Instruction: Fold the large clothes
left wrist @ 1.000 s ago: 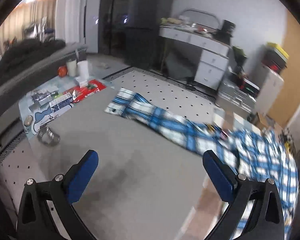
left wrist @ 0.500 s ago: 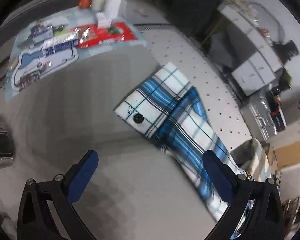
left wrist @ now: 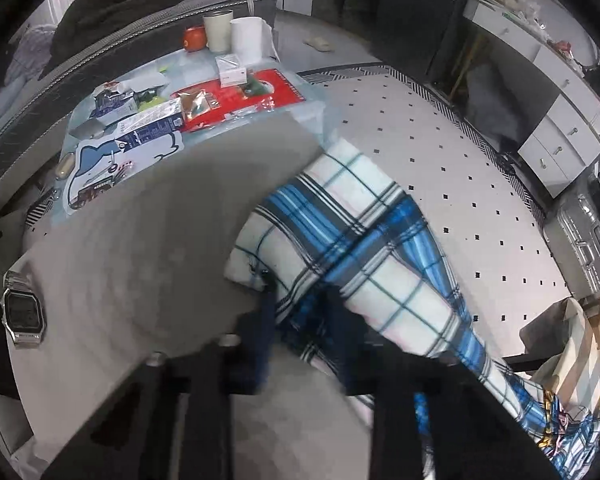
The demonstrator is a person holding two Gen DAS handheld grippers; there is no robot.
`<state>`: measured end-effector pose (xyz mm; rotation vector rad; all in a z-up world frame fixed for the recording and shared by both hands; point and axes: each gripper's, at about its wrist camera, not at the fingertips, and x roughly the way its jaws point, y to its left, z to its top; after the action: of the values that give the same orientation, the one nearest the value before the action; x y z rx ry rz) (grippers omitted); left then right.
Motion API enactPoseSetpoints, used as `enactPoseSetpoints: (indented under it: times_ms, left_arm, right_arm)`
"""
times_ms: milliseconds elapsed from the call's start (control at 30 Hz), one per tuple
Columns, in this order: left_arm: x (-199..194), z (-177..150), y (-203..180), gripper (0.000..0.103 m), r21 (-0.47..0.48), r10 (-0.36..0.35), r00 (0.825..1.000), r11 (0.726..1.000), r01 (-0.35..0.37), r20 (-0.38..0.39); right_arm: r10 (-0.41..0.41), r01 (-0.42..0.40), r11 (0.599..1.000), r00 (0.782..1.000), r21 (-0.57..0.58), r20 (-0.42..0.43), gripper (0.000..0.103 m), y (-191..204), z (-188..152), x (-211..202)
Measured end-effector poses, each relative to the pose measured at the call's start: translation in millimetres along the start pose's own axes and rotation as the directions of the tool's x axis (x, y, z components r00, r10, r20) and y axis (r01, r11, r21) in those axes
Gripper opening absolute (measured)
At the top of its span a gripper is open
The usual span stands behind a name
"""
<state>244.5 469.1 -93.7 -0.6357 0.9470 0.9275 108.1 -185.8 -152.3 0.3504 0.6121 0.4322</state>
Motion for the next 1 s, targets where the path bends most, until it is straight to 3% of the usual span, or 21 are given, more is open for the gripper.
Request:
enactPoseSetpoints:
  times_ms: [67,200,300,467,567,700,800,867,900,933,967,1000]
  left_arm:
    - [-3,1,-3,0.008,0.01,0.015,1.0,1.0,-0.016,0.021]
    - [-22,7,-2,0.006,0.001,-0.018,0.997,1.0,0.018,0.079]
    - [-42,14,-9,0.006,0.053,-0.052,0.986,0.998,0.044,0.16]
    - [-110,10,-29,0.002,0.18,-0.124,0.937,0.981,0.067,0.325]
    - [-157,2,-45,0.0,0.255,-0.215,0.884,0.96,0.113,0.415]
    - [-205,-14,-73,0.0,0.375,-0.374,0.834,0.9,0.221,0.406]
    - [-216,-16,-78,0.0,0.408,-0.409,0.824,0.88,0.243,0.392]
    - [-204,-8,-65,0.001,0.373,-0.424,0.832,0.882,0.289,0.358]
    - [-190,-2,-54,0.004,0.343,-0.42,0.844,0.888,0.306,0.334]
    - [-172,4,-43,0.02,0.311,-0.408,0.861,0.896,0.316,0.303]
    - [-159,6,-38,0.057,0.284,-0.387,0.879,0.907,0.31,0.278]
    - [-135,10,-24,0.076,0.235,-0.353,0.907,0.925,0.3,0.231]
  right_arm:
    - [-0.004,0.004,1.0,1.0,0.001,0.003,0.094,-1,1,-3]
    - [0.002,-0.003,1.0,1.0,0.021,0.013,0.094,-7,2,-11]
    - [0.001,-0.002,1.0,1.0,0.026,0.02,0.094,-9,2,-16]
    - [0.018,-0.019,0.999,1.0,0.049,0.018,0.094,-13,1,-20]
    - [0.032,-0.033,0.998,0.999,0.053,0.022,0.094,-13,0,-25]
    - [0.037,-0.039,0.998,0.999,0.049,0.04,0.094,-13,-3,-35]
    - [0.043,-0.045,0.997,0.998,0.057,0.04,0.094,-14,-4,-39]
    - [0.044,-0.046,0.997,0.998,0.058,0.037,0.094,-14,-4,-41]
    - [0.048,-0.05,0.997,0.998,0.058,0.034,0.094,-14,-6,-40]
    - [0.049,-0.051,0.997,0.998,0.059,0.032,0.094,-15,-6,-40]
    - [0.051,-0.053,0.997,0.998,0.063,0.026,0.094,-15,-8,-38]
    - [0.055,-0.056,0.996,0.998,0.067,0.019,0.094,-16,-9,-35]
